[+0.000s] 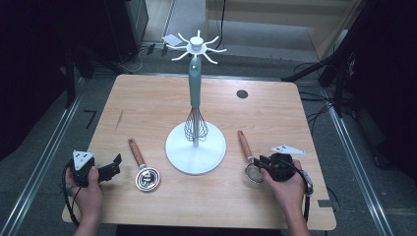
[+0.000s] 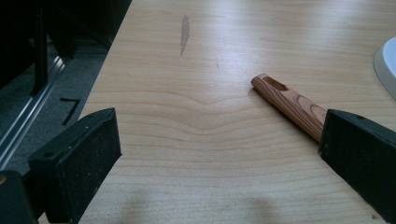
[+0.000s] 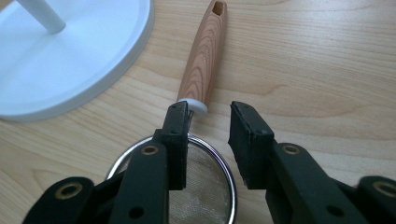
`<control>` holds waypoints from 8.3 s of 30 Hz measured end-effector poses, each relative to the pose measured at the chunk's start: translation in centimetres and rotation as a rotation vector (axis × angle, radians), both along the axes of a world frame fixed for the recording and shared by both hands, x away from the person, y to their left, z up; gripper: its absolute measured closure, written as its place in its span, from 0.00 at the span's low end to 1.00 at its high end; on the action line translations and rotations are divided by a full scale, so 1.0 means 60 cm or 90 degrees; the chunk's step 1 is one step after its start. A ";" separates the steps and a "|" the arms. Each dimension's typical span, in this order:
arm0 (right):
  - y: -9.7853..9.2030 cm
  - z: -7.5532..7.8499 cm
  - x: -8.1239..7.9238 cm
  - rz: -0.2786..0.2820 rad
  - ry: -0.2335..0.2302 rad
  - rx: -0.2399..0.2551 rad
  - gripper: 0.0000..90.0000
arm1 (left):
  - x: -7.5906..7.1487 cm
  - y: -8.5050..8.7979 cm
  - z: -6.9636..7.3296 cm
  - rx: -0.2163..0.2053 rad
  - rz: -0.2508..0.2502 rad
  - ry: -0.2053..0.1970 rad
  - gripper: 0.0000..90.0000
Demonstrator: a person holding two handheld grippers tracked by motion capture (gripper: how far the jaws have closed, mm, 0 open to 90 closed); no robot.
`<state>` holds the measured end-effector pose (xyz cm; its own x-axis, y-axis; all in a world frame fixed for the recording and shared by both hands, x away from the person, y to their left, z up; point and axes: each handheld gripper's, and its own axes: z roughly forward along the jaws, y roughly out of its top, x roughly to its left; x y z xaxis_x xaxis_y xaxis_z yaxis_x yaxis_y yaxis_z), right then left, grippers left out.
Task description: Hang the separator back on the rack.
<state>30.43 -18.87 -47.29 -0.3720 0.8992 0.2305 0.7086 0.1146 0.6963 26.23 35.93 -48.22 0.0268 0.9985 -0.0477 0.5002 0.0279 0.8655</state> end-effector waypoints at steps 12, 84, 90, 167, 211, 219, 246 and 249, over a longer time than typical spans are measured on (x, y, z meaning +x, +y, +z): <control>0.023 0.013 0.047 -0.012 0.106 0.011 0.66 | 0.000 0.000 0.000 -0.001 -0.001 0.000 0.00; 0.059 0.064 0.064 -0.004 0.099 0.005 0.79 | 0.000 0.000 0.000 -0.003 -0.002 0.003 0.00; 0.064 0.087 0.050 0.040 0.030 0.041 0.79 | 0.000 0.000 0.000 -0.003 -0.002 0.002 0.00; 0.117 0.236 -0.034 0.141 -0.336 0.162 0.79 | 0.000 0.001 0.000 -0.001 -0.003 0.004 0.00; 0.125 0.271 -0.041 0.155 -0.382 0.185 0.79 | 0.000 0.001 0.000 -0.002 -0.002 0.003 0.00; 0.126 0.282 -0.042 0.151 -0.395 0.188 0.79 | 0.000 0.001 0.000 -0.002 -0.003 0.003 0.00; 0.134 0.314 -0.050 0.148 -0.430 0.206 0.79 | 0.000 0.001 0.000 -0.002 -0.004 0.005 0.00; 0.135 0.316 -0.051 0.151 -0.431 0.207 0.79 | 0.000 0.001 0.000 -0.001 -0.004 0.004 0.00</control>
